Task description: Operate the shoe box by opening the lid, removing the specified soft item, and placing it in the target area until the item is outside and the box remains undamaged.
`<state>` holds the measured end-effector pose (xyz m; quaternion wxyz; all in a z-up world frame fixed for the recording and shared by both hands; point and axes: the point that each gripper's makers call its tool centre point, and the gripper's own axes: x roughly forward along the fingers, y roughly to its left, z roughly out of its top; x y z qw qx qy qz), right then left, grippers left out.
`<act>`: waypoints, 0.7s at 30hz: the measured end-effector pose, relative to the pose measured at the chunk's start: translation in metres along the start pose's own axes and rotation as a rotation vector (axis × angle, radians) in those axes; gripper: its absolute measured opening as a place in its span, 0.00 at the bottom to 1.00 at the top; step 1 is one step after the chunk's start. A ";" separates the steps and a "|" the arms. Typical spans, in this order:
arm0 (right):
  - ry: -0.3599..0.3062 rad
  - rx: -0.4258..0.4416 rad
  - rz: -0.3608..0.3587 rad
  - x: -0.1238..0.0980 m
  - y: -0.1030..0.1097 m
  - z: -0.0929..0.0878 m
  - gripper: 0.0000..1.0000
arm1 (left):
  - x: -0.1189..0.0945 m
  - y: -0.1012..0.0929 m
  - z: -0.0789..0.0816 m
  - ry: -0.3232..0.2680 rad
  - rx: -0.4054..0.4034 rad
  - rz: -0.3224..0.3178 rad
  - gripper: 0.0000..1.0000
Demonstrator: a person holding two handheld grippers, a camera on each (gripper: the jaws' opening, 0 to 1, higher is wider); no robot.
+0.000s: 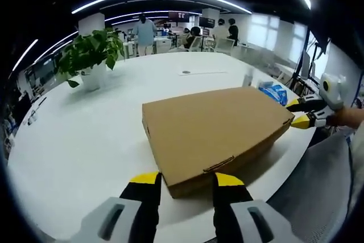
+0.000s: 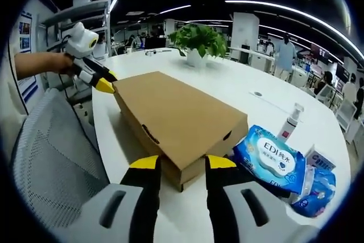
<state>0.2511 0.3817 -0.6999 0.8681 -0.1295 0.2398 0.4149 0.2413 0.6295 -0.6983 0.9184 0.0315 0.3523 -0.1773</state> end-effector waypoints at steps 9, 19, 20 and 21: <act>0.023 0.030 0.001 0.006 0.001 -0.009 0.28 | 0.005 0.000 -0.006 0.007 0.010 -0.001 0.36; 0.027 0.024 0.000 0.013 -0.003 -0.006 0.28 | 0.008 0.004 -0.005 0.002 0.007 0.005 0.35; 0.028 0.024 0.000 0.014 -0.004 -0.005 0.28 | 0.009 0.006 -0.004 0.003 0.008 0.007 0.35; 0.029 0.025 0.001 0.015 -0.005 -0.005 0.28 | 0.010 0.007 -0.003 0.003 0.009 0.007 0.35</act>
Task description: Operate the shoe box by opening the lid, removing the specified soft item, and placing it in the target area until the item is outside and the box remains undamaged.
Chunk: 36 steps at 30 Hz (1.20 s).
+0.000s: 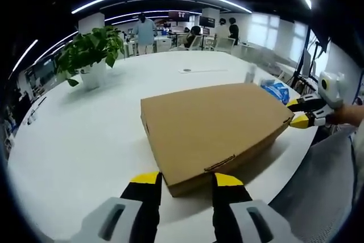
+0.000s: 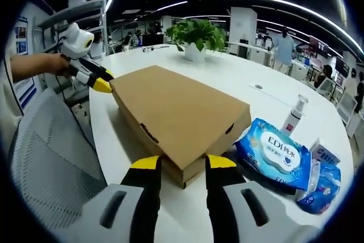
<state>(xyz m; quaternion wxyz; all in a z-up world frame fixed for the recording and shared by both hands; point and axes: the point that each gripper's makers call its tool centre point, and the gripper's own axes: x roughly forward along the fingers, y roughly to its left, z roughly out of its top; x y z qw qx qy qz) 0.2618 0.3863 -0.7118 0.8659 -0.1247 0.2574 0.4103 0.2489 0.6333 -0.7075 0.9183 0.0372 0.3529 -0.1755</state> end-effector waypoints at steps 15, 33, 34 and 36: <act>0.006 -0.001 0.007 0.020 -0.020 0.012 0.28 | 0.017 0.015 0.011 0.027 0.013 0.000 0.34; 0.022 0.005 -0.003 0.039 -0.042 0.021 0.29 | 0.039 0.027 0.030 0.036 0.037 -0.004 0.33; 0.023 0.006 -0.004 0.040 -0.043 0.021 0.29 | 0.040 0.027 0.031 0.036 0.038 -0.005 0.33; 0.023 0.008 -0.008 0.042 -0.047 0.022 0.29 | 0.044 0.029 0.034 0.037 0.040 -0.006 0.33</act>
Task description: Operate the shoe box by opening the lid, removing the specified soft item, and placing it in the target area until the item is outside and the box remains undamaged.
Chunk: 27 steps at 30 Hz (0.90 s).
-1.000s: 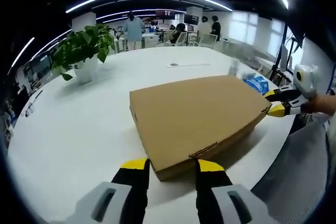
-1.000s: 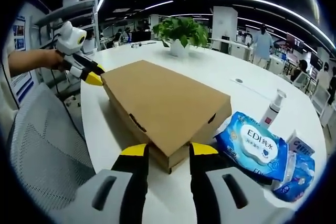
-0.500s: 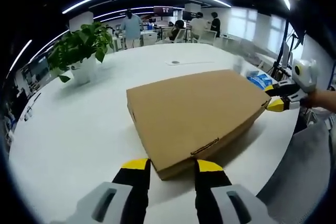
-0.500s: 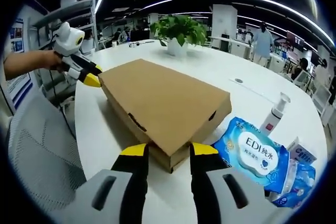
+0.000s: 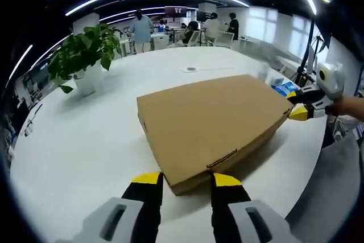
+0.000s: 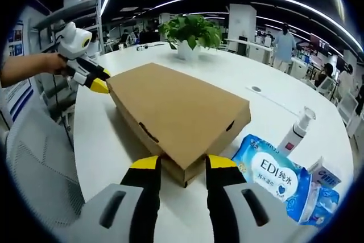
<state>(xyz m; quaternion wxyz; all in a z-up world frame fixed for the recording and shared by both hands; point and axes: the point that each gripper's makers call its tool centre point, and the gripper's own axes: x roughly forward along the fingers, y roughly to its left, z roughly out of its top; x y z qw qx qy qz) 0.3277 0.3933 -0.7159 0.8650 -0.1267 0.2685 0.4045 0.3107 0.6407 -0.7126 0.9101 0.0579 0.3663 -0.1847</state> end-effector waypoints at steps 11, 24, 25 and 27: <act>0.002 0.012 -0.022 0.010 -0.017 0.007 0.29 | 0.017 0.008 0.016 -0.003 0.014 -0.008 0.33; 0.001 0.019 -0.037 0.018 -0.030 0.013 0.29 | 0.031 0.015 0.030 0.002 0.027 -0.021 0.33; 0.002 0.021 -0.037 0.018 -0.031 0.013 0.29 | 0.031 0.015 0.030 0.002 0.027 -0.021 0.33; 0.002 0.021 -0.037 0.019 -0.033 0.013 0.29 | 0.031 0.015 0.030 0.001 0.026 -0.021 0.33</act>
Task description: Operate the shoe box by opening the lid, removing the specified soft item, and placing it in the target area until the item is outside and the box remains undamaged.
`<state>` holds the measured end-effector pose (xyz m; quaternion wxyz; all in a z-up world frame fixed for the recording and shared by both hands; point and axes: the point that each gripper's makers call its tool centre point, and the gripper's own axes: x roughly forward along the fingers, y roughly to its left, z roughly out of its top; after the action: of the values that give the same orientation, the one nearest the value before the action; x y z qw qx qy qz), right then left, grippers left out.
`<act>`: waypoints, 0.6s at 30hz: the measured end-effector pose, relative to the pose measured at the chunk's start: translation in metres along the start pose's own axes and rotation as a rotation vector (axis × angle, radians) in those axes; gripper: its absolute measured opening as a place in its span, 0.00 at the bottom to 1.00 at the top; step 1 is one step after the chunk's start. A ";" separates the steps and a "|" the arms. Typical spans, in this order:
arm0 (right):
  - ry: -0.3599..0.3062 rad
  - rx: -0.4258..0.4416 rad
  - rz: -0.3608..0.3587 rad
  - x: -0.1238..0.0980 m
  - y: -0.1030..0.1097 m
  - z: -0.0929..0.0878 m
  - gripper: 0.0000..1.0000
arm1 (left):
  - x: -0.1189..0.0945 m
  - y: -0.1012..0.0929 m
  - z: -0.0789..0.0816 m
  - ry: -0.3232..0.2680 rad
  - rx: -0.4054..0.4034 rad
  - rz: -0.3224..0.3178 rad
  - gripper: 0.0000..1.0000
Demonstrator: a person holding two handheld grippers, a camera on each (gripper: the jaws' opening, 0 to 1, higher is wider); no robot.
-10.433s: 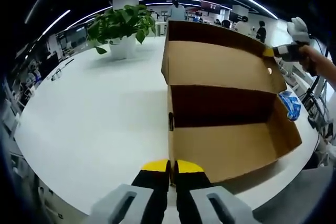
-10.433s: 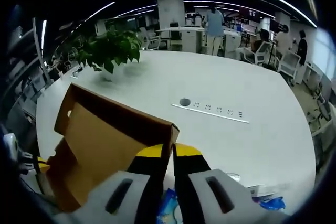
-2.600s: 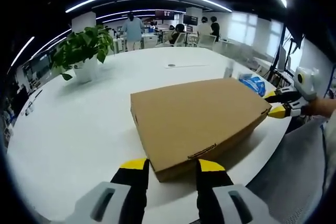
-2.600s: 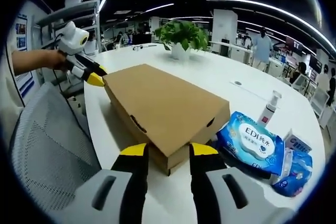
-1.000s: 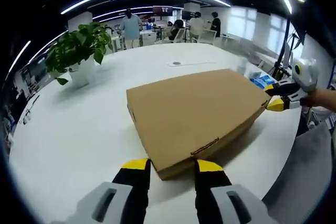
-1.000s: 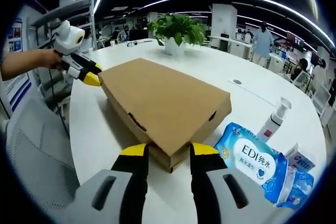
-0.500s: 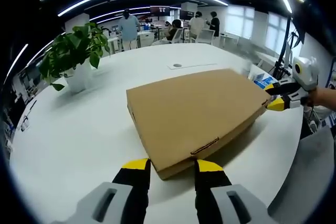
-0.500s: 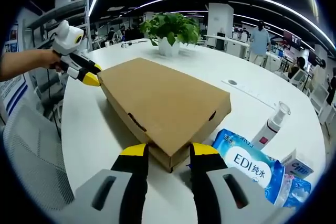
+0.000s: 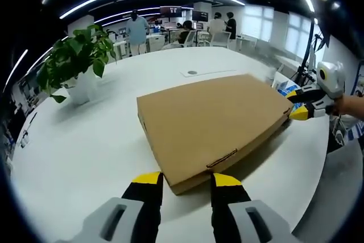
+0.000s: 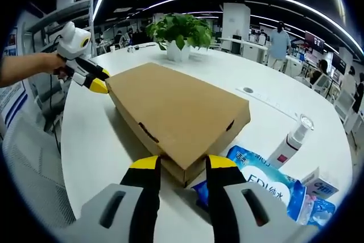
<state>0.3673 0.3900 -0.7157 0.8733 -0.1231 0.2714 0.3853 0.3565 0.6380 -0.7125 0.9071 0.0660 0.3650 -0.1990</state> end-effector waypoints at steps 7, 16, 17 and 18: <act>0.005 -0.005 -0.006 0.001 -0.001 0.001 0.29 | 0.001 0.000 0.001 0.000 -0.001 0.008 0.33; -0.002 -0.015 -0.019 -0.002 -0.002 0.002 0.33 | -0.004 -0.003 -0.001 0.000 0.027 0.026 0.44; -0.006 -0.017 -0.024 -0.003 -0.003 0.003 0.35 | -0.007 -0.003 0.000 -0.008 0.028 0.030 0.46; -0.008 -0.015 -0.025 -0.004 -0.003 0.003 0.36 | -0.009 -0.003 0.001 -0.014 0.028 0.031 0.46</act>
<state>0.3687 0.3869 -0.7105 0.8783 -0.1315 0.2633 0.3768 0.3500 0.6376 -0.7061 0.9116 0.0828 0.3547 -0.1904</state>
